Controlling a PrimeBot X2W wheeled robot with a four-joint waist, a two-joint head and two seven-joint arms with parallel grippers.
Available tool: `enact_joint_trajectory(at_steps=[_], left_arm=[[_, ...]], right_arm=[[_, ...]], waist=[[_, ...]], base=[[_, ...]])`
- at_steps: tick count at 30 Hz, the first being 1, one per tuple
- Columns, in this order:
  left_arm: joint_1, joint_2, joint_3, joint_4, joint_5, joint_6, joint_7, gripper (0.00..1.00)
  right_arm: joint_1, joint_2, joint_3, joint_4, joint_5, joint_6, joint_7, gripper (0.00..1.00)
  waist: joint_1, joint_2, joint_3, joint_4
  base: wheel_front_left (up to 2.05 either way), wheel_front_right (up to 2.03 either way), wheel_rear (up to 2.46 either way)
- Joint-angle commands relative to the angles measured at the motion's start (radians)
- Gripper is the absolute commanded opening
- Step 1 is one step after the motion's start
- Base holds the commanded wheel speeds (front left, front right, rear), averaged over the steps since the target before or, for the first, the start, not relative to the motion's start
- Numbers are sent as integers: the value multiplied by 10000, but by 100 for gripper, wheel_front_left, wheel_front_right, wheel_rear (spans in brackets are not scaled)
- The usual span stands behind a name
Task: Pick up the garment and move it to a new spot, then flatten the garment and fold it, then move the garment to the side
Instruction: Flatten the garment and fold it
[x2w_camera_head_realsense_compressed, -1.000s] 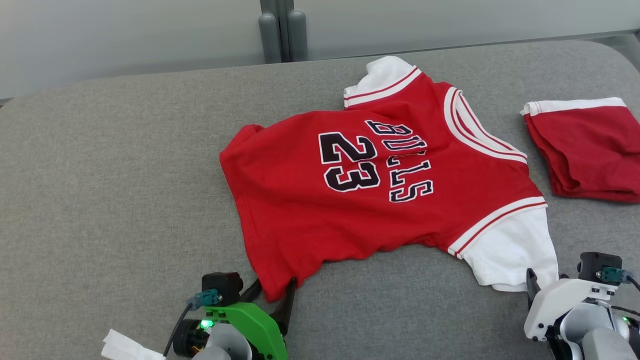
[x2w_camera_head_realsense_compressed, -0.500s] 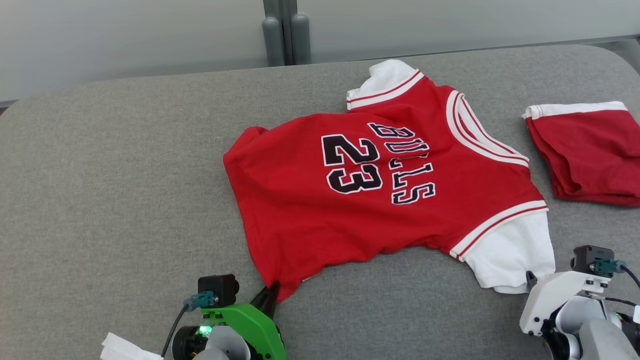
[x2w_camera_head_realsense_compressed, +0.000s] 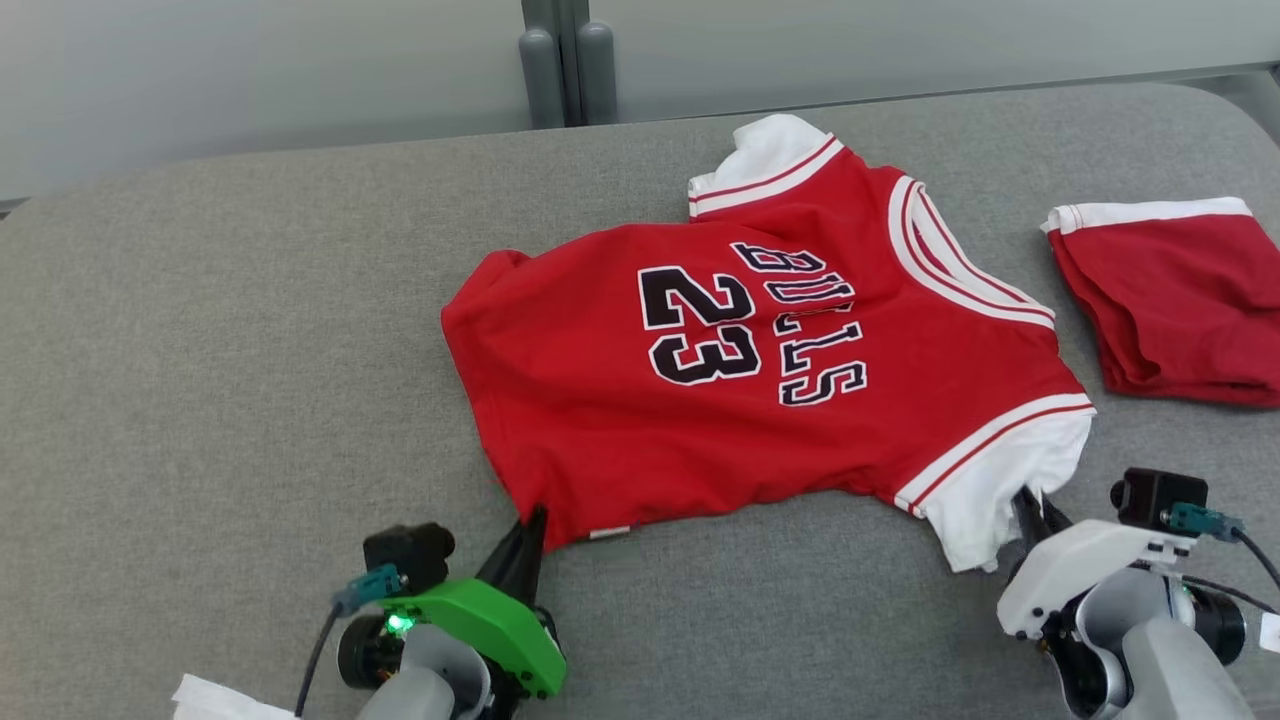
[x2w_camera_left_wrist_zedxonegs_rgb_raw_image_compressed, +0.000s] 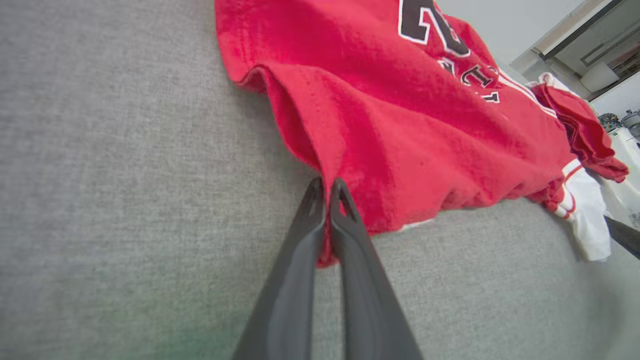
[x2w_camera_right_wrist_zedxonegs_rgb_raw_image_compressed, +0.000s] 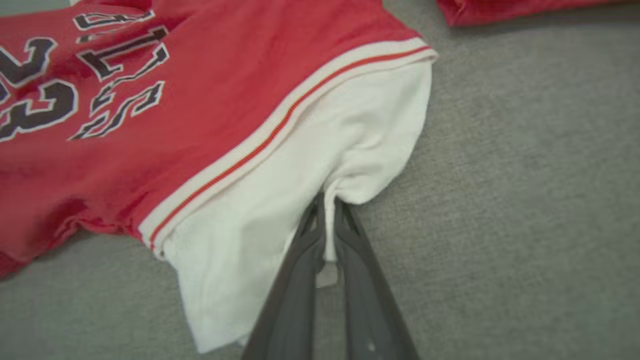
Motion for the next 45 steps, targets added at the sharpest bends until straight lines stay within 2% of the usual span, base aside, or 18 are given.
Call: enact_joint_trajectory(at_steps=[1,10,15,19,24,29,33,38,42,45], left_arm=[[-323,63,93,-275,-204,-105,-163,0],[-1579,506,462,-2159,-1012,-261,-343,0],[-2721,1060,764,-3135,-1535,-277,179,0],[-3789,1605,1221,-3648,-2098,-280,862,0],[-5005,2094,1677,-3557,-2484,-274,1484,0],[-6214,2292,2013,-3137,-2575,-181,1542,0],[-7214,2482,2158,-2755,-2049,-104,1073,0],[-8542,2473,2418,-2399,-1287,-30,-270,0],[-9668,2260,2886,-2859,-940,-91,-783,0],[-10338,2000,3321,-3672,-774,-184,-847,0]], right_arm=[[-208,-159,128,-395,267,17,-271,0],[-970,-880,686,-3333,966,19,-1151,0],[-2118,-1479,1044,-4735,879,19,-838,0],[-3505,-1664,1430,-5325,1272,19,-362,0],[-5197,-1701,1890,-4885,1578,19,80,0],[-6760,-1596,2132,-3527,1234,19,102,0],[-8018,-1020,1533,-2177,816,19,-657,0],[-9819,-148,162,-860,288,19,-2651,0],[-11241,182,-850,-1230,122,17,-3403,0],[-11981,212,-1561,-2809,-100,14,-3442,0]], waist=[[-1,-1,-53,-5],[-1,-1,-94,-148],[-1,-1,10,-430],[-1,-1,255,-699],[-1,-1,1021,-1001],[-1,-1,2277,-1175],[-1,-1,3275,-1291],[-1,-1,4002,-1363],[-1,-1,4228,-1203],[-1,-1,4307,-1063]], base=[[0,0,0],[0,0,0],[0,0,0],[0,0,0],[0,0,0],[0,0,0],[0,0,0],[0,0,0],[0,0,0],[0,0,0]])
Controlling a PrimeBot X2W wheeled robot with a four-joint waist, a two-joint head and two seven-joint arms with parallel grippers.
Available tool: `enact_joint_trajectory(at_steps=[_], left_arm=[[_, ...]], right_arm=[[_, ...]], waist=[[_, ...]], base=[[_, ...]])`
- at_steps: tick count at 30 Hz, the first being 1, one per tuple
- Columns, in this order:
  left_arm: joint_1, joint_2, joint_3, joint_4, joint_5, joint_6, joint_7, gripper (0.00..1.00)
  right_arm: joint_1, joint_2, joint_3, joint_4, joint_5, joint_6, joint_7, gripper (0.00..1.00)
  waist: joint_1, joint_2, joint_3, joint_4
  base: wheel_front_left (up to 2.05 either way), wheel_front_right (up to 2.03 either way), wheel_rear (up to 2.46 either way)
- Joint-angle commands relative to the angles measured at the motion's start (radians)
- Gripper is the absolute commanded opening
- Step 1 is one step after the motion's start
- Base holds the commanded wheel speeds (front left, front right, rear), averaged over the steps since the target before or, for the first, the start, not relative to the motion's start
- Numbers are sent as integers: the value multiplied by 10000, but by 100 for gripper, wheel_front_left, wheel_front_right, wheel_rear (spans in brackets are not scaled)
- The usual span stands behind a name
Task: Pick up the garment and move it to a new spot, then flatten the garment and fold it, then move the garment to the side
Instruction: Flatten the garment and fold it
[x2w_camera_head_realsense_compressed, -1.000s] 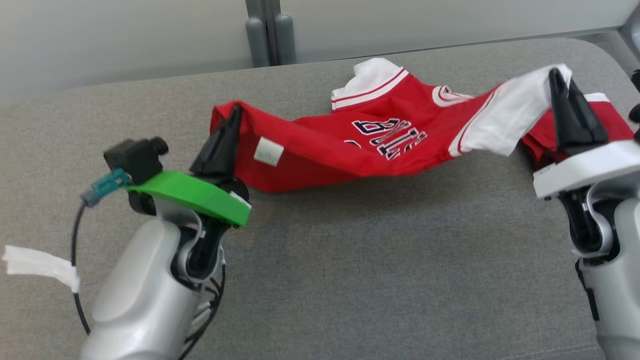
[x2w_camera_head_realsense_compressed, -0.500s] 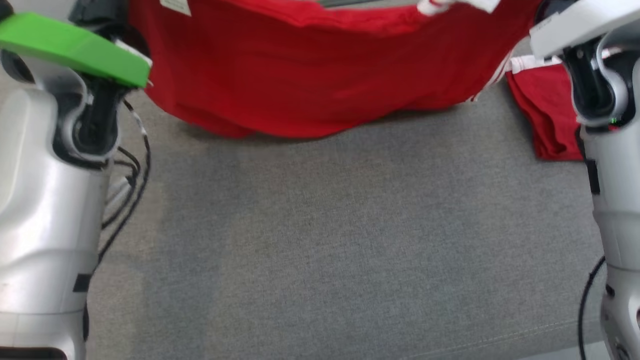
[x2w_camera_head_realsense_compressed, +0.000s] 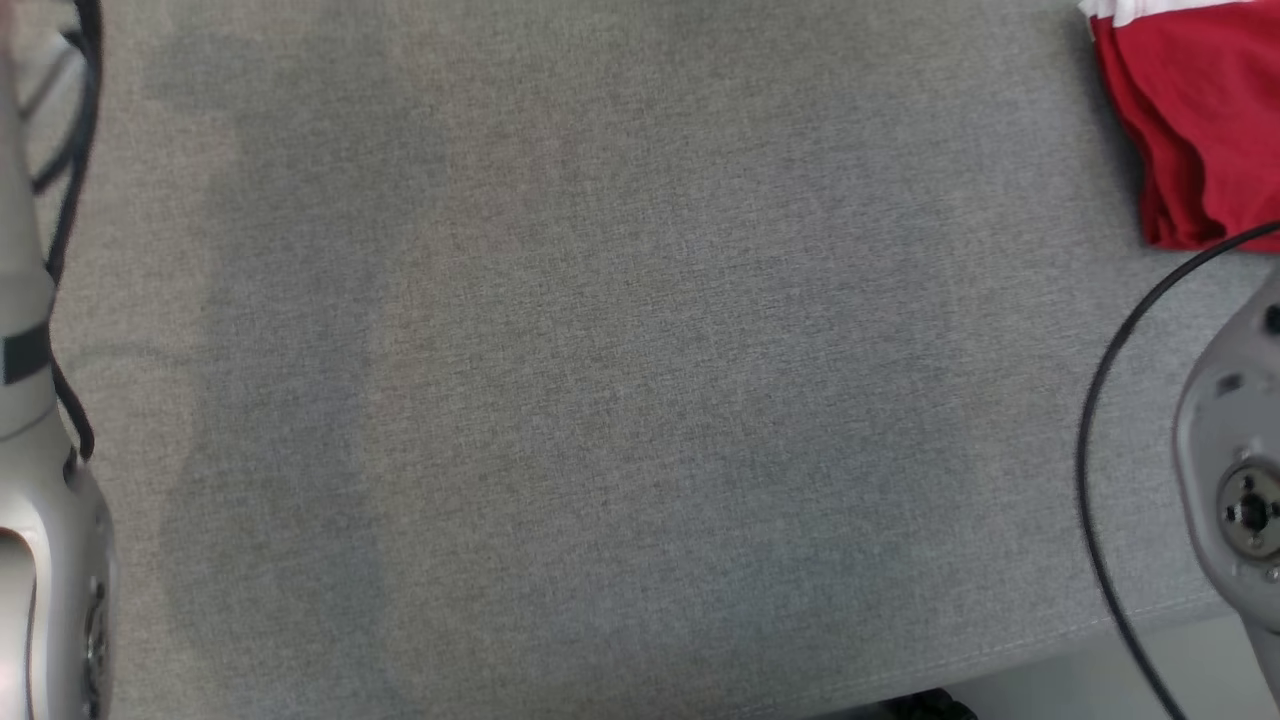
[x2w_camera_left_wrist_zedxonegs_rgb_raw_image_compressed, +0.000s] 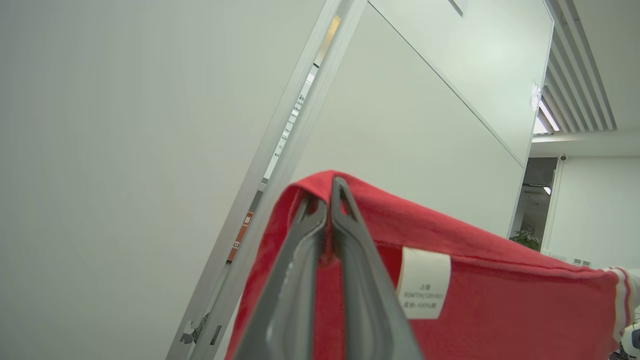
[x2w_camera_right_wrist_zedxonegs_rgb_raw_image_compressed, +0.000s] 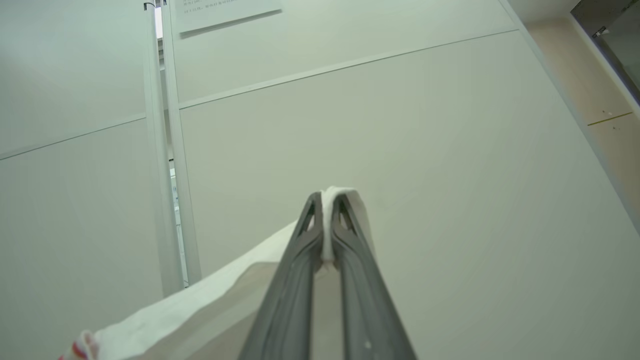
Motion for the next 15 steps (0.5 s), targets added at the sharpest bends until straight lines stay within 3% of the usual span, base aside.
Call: enact_joint_trajectory(at_steps=[1,5,10,15], left_arm=[[-348,-145,428,-492,152,-46,-86,0],[58,-534,786,-1481,87,-105,-62,0],[1551,-239,232,-1329,-119,-115,-52,0],[3524,-206,-14,-913,-641,-116,-54,0]], right_arm=[[-204,-67,-237,-748,-155,-13,-38,0],[320,0,70,-2058,-657,-14,-35,0],[1711,-209,776,-1396,-1070,-10,-39,0],[3344,-512,1331,-462,-391,-11,-40,0]], waist=[[-3,0,297,165],[-3,0,216,294],[-3,0,44,343],[-3,0,-257,427]], base=[[0,0,0],[0,0,0],[0,0,0],[0,0,0]])
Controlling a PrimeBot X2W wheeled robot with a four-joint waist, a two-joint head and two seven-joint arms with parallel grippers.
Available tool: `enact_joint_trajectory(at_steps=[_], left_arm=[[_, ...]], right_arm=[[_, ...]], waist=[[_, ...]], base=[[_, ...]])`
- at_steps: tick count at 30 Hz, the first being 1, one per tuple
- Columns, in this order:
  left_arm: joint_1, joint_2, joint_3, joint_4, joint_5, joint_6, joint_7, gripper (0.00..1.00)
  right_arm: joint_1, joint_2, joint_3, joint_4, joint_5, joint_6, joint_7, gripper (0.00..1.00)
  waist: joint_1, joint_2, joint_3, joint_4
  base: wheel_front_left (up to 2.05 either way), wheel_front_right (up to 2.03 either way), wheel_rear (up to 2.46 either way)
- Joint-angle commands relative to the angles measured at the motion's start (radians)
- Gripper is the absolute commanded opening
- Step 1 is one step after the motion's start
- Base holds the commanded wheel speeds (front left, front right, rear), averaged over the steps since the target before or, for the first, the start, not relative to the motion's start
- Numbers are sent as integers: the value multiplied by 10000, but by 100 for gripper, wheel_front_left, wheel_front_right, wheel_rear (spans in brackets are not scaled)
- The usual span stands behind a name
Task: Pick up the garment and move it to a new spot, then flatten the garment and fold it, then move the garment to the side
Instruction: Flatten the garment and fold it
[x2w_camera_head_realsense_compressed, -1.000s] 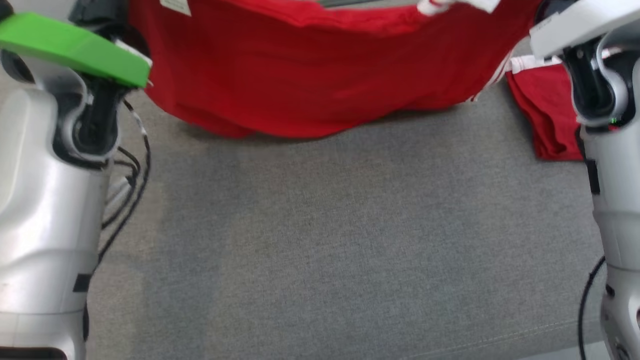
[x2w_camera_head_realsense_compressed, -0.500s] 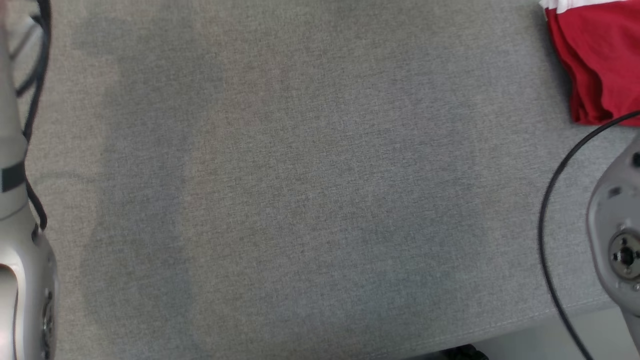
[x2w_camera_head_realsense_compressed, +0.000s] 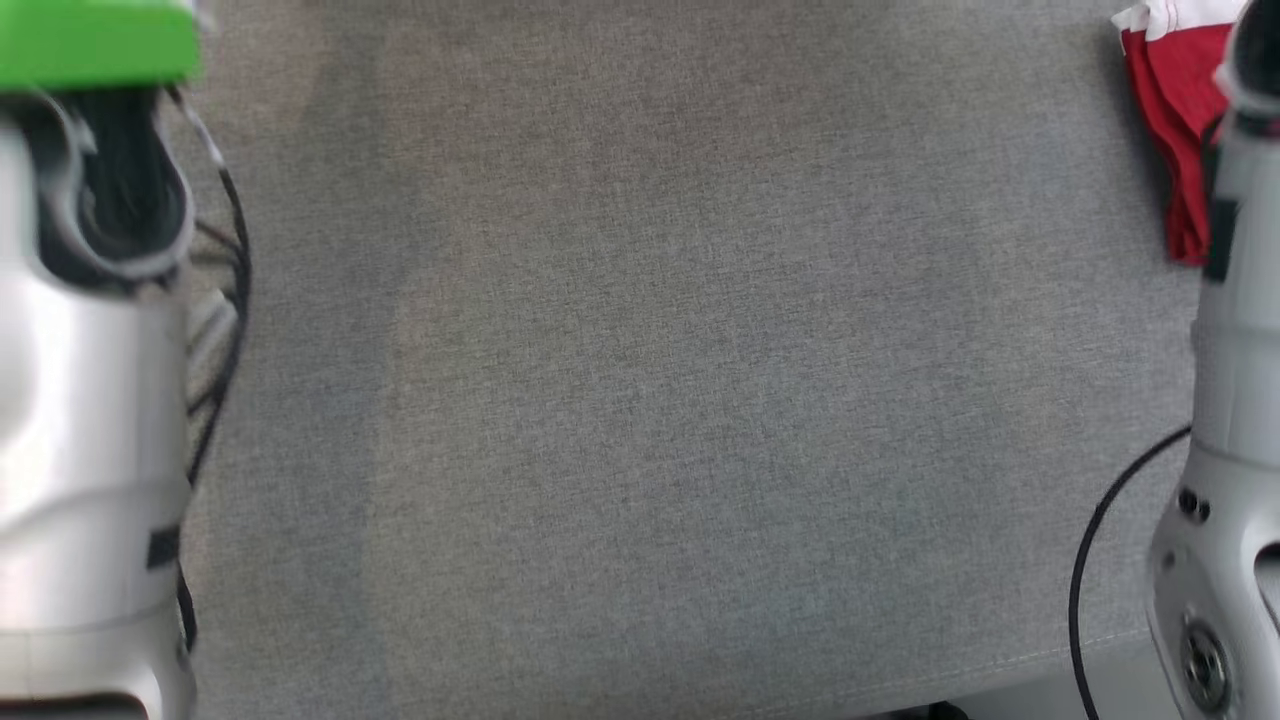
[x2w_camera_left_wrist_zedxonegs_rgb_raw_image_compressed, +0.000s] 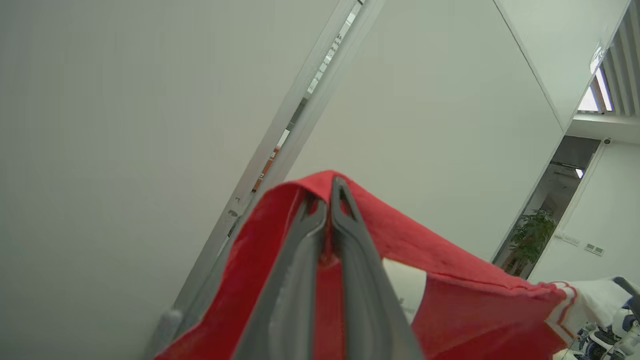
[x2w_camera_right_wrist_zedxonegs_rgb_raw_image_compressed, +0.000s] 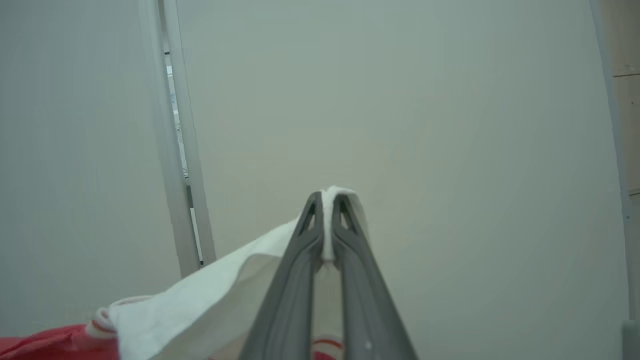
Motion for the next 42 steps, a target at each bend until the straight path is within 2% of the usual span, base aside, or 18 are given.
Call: enact_joint_trajectory(at_steps=[1,5,10,14,17,25,29,34,42], left_arm=[[590,14,-42,74,-175,-34,5,0],[2221,72,-367,365,-729,-34,5,0],[4005,299,-884,776,-1395,-35,4,0],[5178,404,-1139,982,-1597,-36,4,0],[5989,494,-1311,1011,-1608,-36,3,0],[7796,618,-1435,1272,-1494,-36,4,0],[8417,796,-1701,1450,-1517,-36,4,0],[9060,683,-2001,1588,-1715,-11,46,0],[9982,539,-2288,1454,-1886,527,514,0]], right_arm=[[555,-240,312,197,253,-8,-21,0],[2133,-1120,1730,523,1226,-8,507,0],[4392,-2566,3087,-126,2438,-8,2661,0],[6177,-3510,3266,-825,2966,-14,4596,0],[7414,-3848,3021,-1458,3202,-14,5818,0],[9862,-3763,2359,-3133,3665,-14,8507,0],[10787,-3586,1848,-3715,3367,-14,9607,0],[11668,-3097,1104,-4090,2883,-14,10288,0],[12672,-2129,350,-4184,2487,-14,10979,0]], waist=[[-1,0,-238,91],[-1,0,-868,254],[-1,0,-1658,417],[-1,0,-2230,467],[-1,0,-2634,490],[-1,0,-3514,452],[-1,0,-3816,446],[-1,0,-4096,503],[-1,0,-4257,662]], base=[[0,0,0],[0,0,0],[0,0,0],[0,0,0],[0,0,0],[0,0,0],[0,0,0],[0,0,0],[0,0,0]])
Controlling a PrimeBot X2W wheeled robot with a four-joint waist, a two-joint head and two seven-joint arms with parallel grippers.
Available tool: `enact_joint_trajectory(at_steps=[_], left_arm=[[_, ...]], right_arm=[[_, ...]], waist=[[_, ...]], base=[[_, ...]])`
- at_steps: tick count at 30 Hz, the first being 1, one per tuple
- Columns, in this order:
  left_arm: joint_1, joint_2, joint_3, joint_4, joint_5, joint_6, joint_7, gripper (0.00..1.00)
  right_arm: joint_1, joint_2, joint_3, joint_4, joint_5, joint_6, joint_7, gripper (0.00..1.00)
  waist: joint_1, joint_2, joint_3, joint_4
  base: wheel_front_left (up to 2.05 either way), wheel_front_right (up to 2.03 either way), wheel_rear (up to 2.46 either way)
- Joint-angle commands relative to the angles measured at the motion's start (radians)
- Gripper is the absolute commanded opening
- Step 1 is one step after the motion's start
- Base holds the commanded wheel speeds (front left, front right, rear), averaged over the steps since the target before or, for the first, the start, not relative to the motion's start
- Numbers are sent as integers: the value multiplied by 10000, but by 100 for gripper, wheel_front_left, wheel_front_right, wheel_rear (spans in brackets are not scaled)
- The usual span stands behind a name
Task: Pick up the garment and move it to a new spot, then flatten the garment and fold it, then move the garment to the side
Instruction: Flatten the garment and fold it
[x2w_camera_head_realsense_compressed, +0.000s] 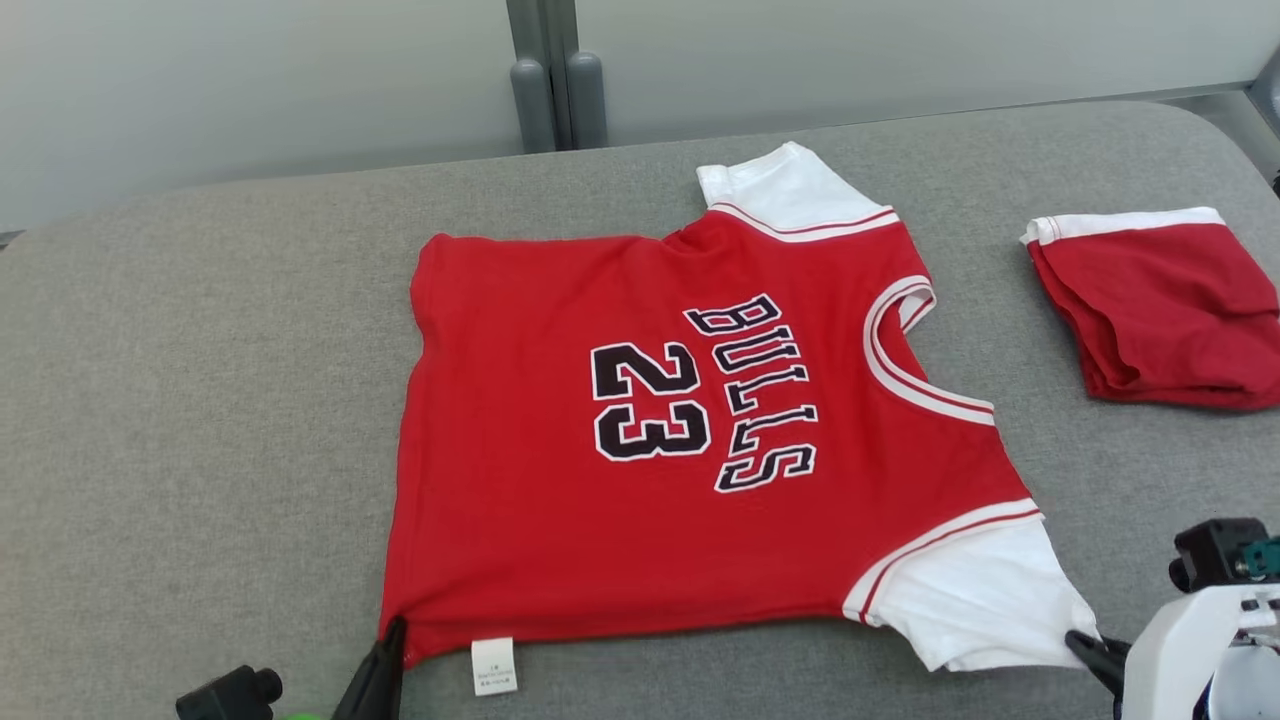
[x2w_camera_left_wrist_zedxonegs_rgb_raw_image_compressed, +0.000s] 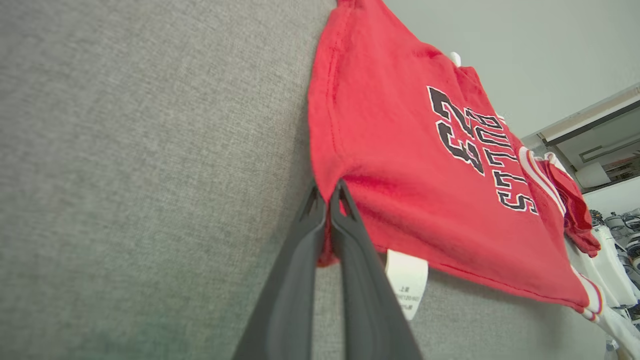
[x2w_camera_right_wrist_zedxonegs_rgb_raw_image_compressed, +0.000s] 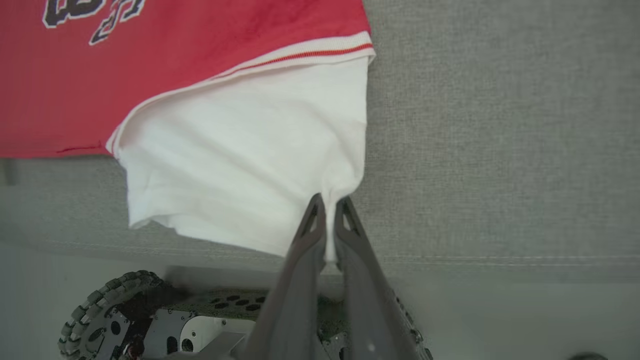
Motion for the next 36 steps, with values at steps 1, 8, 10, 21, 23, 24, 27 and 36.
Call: enact_joint_trajectory(at_steps=[1,8,10,21,23,24,27,36], left_arm=[[215,159,-65,-55,62,147,130,0],[618,677,-457,-500,35,621,1307,0],[673,735,-416,-760,19,635,1335,0],[-1182,346,88,-2009,-147,-20,655,0],[-1993,528,151,-2155,-21,-110,823,0],[-2531,634,208,-2242,38,-160,939,0],[-3952,941,329,-2369,151,-231,1406,0],[-7941,1476,676,-2644,286,-79,2752,0]], right_arm=[[256,75,-144,-65,-11,-20,224,0],[490,474,-666,-469,-311,-20,860,0],[342,502,-652,-692,-302,-20,658,0],[-1697,-165,-463,-1396,-681,-18,-2850,0],[-2553,-436,-335,-1419,-845,-20,-3433,0],[-3089,-685,-129,-1377,-935,-18,-3638,0],[-4665,-1222,392,-1099,-1156,-20,-4148,0],[-9506,-1821,1616,156,-1510,-20,-5403,0]], waist=[[1,-1,9,58],[1,-1,133,142],[1,-1,156,191],[1,-1,132,366],[1,-1,156,291],[1,-1,192,217],[1,-1,321,33],[1,-1,1456,-584]], base=[[0,0,0],[0,0,0],[0,0,0],[0,0,0],[0,0,0],[0,0,0],[0,0,0],[0,0,0]])
